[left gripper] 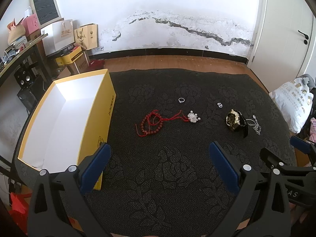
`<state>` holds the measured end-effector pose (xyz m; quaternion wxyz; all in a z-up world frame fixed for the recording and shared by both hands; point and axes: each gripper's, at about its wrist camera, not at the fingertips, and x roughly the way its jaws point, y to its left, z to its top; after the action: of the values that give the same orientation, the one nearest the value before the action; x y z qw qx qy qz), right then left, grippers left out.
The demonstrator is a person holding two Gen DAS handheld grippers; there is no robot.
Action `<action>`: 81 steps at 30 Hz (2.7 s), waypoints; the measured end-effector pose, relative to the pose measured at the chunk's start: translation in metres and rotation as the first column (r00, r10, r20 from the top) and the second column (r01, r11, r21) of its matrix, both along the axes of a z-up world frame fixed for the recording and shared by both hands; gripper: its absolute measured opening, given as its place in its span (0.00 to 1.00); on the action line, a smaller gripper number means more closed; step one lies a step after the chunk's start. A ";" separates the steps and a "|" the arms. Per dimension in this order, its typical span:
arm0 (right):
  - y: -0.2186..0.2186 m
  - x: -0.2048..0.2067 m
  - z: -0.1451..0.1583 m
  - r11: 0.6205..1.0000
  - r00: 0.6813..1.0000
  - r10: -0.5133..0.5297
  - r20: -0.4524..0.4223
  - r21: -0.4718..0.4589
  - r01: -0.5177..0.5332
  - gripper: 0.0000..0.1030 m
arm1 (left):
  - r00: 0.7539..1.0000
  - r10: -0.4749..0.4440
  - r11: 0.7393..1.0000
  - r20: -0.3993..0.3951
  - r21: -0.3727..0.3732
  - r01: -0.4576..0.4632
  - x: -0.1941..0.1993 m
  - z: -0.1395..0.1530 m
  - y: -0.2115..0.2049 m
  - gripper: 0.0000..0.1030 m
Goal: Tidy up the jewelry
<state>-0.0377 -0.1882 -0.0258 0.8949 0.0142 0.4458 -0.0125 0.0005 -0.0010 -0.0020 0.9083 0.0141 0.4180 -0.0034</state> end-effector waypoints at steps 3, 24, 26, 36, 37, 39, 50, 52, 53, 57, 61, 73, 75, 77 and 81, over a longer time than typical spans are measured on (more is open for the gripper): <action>-0.001 0.001 0.000 1.000 1.000 -0.001 0.000 0.000 0.001 0.94 | 1.000 0.002 1.000 0.000 -0.001 -0.002 0.000 0.000 0.000 0.94; 0.000 0.000 0.000 1.000 1.000 0.002 0.001 -0.001 -0.002 0.94 | 1.000 -0.001 1.000 -0.008 -0.001 0.001 0.001 0.000 0.000 0.94; 0.001 0.000 0.000 1.000 1.000 0.001 0.001 -0.001 -0.001 0.94 | 1.000 -0.001 1.000 -0.007 0.001 0.001 0.001 0.000 -0.001 0.94; -0.003 0.000 -0.002 1.000 1.000 0.001 0.003 -0.002 -0.001 0.94 | 1.000 -0.001 1.000 -0.007 0.001 0.001 0.001 -0.001 -0.001 0.94; -0.002 0.000 -0.002 1.000 1.000 0.001 0.003 -0.002 -0.001 0.94 | 1.000 0.000 1.000 -0.007 0.001 0.000 0.001 0.000 -0.001 0.94; -0.002 0.000 -0.002 1.000 1.000 0.000 0.002 0.000 0.000 0.94 | 1.000 -0.001 1.000 -0.008 0.000 0.001 0.001 -0.001 -0.001 0.94; -0.002 0.000 -0.002 1.000 1.000 0.002 0.003 -0.003 -0.002 0.94 | 1.000 -0.002 1.000 -0.007 0.001 0.002 0.001 -0.001 -0.001 0.94; -0.002 0.000 -0.001 1.000 1.000 0.002 0.003 -0.001 -0.002 0.94 | 1.000 0.000 1.000 -0.008 0.000 0.000 0.002 -0.001 -0.001 0.94; -0.003 0.000 -0.001 1.000 1.000 0.002 0.004 -0.003 -0.002 0.94 | 1.000 0.000 1.000 -0.009 -0.001 0.000 0.002 -0.001 -0.001 0.94; -0.002 0.001 -0.001 1.000 1.000 0.002 0.004 -0.003 -0.002 0.94 | 1.000 0.000 1.000 -0.011 -0.001 0.000 0.002 -0.001 -0.001 0.94; -0.003 0.001 -0.001 1.000 1.000 0.002 0.004 -0.003 -0.002 0.94 | 1.000 -0.001 1.000 -0.011 0.000 0.001 0.002 -0.001 -0.001 0.94; -0.003 0.002 -0.001 1.000 1.000 0.000 0.004 -0.006 0.000 0.94 | 1.000 0.001 1.000 -0.025 0.004 -0.001 0.005 -0.007 -0.003 0.94; -0.003 0.002 -0.002 1.000 1.000 -0.001 0.004 -0.009 0.001 0.94 | 0.999 0.000 1.000 -0.032 0.011 0.000 0.007 -0.009 -0.003 0.94; -0.003 0.005 -0.002 1.000 1.000 -0.001 0.003 -0.013 0.001 0.94 | 0.999 0.002 1.000 -0.037 0.014 -0.001 0.008 -0.012 -0.003 0.94; -0.004 0.009 -0.004 1.000 1.000 -0.009 0.001 -0.017 0.009 0.94 | 0.999 0.010 1.000 -0.046 0.026 -0.009 0.014 -0.018 -0.002 0.94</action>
<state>-0.0291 -0.1922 -0.0296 0.8952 0.0084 0.4451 -0.0201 0.0149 -0.0032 -0.0205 0.8983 0.0237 0.4388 0.0060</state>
